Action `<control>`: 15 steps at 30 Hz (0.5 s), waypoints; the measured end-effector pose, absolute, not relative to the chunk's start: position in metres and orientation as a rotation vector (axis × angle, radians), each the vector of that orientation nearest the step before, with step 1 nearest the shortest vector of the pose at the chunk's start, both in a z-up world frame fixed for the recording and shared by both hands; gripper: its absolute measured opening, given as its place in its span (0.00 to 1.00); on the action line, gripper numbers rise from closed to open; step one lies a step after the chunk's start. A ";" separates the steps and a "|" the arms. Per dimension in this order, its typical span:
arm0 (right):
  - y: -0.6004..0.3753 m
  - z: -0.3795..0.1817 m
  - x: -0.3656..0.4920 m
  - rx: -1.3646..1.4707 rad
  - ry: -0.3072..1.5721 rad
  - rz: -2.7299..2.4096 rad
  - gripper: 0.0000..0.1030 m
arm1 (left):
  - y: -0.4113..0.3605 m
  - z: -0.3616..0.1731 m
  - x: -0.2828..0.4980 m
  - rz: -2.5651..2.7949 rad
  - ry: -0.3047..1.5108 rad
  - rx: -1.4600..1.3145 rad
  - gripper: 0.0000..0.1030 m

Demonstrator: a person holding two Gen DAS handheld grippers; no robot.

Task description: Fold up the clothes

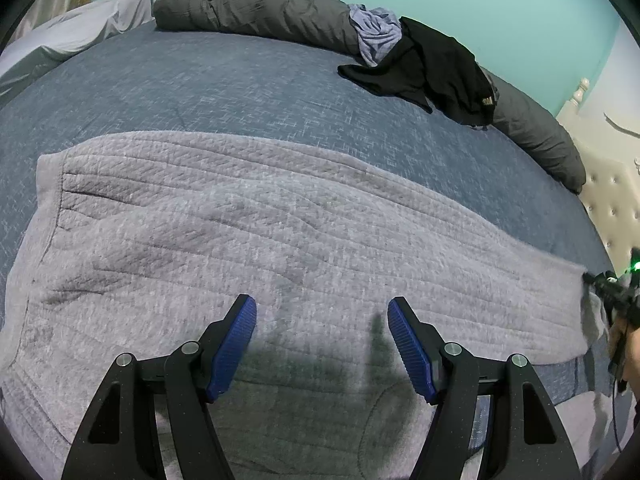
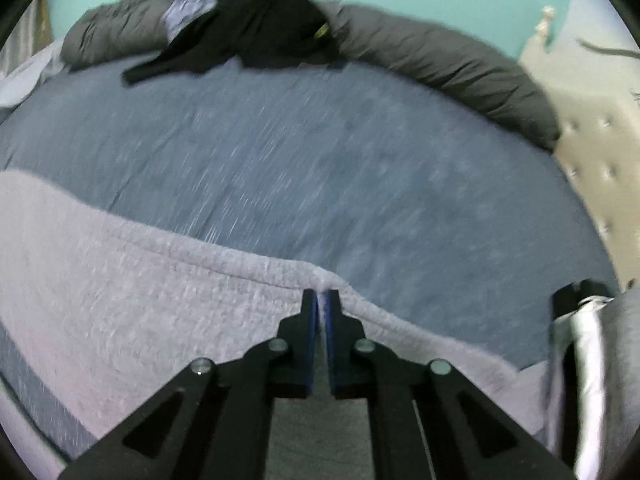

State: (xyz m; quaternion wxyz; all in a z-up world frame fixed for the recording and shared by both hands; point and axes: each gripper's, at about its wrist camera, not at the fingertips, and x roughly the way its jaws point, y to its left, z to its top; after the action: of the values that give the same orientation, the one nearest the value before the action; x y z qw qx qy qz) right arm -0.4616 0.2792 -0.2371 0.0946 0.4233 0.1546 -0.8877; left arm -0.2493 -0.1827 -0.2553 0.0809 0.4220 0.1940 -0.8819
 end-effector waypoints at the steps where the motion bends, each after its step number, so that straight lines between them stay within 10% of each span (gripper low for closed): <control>1: 0.279 -0.236 -0.470 1.244 0.467 -2.652 0.04 | -0.183 -0.255 -0.249 -2.636 0.579 1.263 0.70; 9: 0.324 -0.235 -0.481 1.288 0.356 -2.765 0.07 | -0.184 -0.257 -0.251 -2.626 0.581 1.266 0.70; 15: 0.362 -0.234 -0.482 1.334 0.245 -2.841 0.28 | -0.182 -0.256 -0.252 -2.633 0.581 1.268 0.70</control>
State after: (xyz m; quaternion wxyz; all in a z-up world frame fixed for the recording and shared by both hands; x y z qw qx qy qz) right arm -0.4818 0.3623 -0.2339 -0.0035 0.4238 0.0778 -0.9024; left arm -0.2517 -0.1823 -0.2558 0.0809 0.4241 0.1942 -0.8808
